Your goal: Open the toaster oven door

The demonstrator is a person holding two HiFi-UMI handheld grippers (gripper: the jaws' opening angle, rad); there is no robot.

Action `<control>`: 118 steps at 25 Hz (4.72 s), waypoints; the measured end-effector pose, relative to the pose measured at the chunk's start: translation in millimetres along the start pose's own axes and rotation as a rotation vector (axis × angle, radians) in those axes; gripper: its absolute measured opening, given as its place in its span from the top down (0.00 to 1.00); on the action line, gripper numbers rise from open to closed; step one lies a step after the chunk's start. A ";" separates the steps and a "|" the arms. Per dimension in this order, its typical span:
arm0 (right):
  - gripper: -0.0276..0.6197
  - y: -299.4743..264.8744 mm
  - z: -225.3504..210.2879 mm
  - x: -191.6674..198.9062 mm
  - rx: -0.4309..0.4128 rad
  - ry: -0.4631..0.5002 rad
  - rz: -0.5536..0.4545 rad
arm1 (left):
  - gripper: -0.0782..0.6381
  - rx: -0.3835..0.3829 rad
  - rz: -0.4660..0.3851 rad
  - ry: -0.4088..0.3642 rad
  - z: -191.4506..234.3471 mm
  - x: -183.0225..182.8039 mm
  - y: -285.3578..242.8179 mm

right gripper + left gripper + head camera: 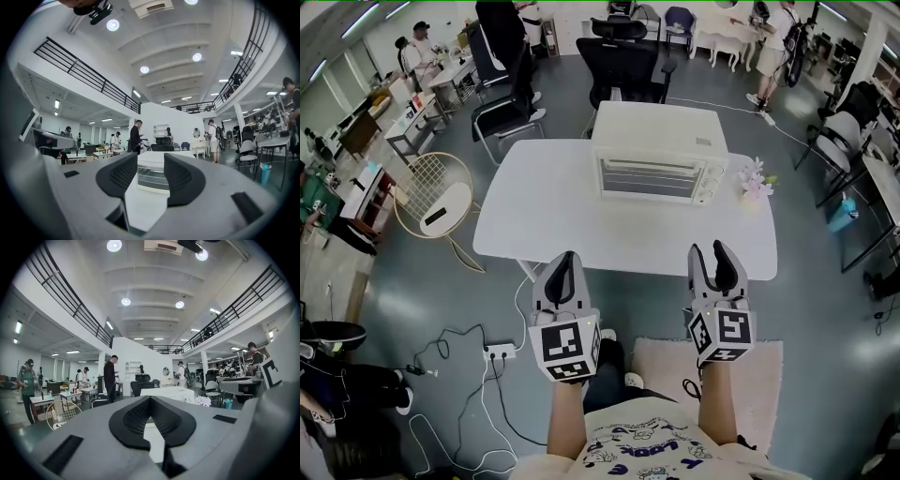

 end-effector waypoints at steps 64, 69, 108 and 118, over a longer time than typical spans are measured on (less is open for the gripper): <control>0.69 -290.4 -96.7 133.7 0.216 -1.438 -0.229 | 0.88 0.241 0.054 -0.003 31.1 -0.4 -366.0; 0.69 -297.3 -98.8 140.5 0.225 -1.445 -0.196 | 0.88 0.234 0.065 -0.002 31.1 1.7 -368.6; 0.77 -316.2 -101.6 149.8 0.248 -1.391 -0.085 | 0.88 0.194 0.084 0.008 39.3 8.9 -360.8; 0.77 -291.9 -93.2 157.0 0.272 -1.372 -0.050 | 0.88 0.206 0.095 0.010 35.2 16.4 -347.0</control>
Point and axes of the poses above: the fingertips, and each gripper's own axes: y backward along the fingers, z to its left, x out of its underside, the point moved 9 cm from there along y, backward along the fingers, and after that the axes turned 4 degrees about -x, right-handed, at the moved point
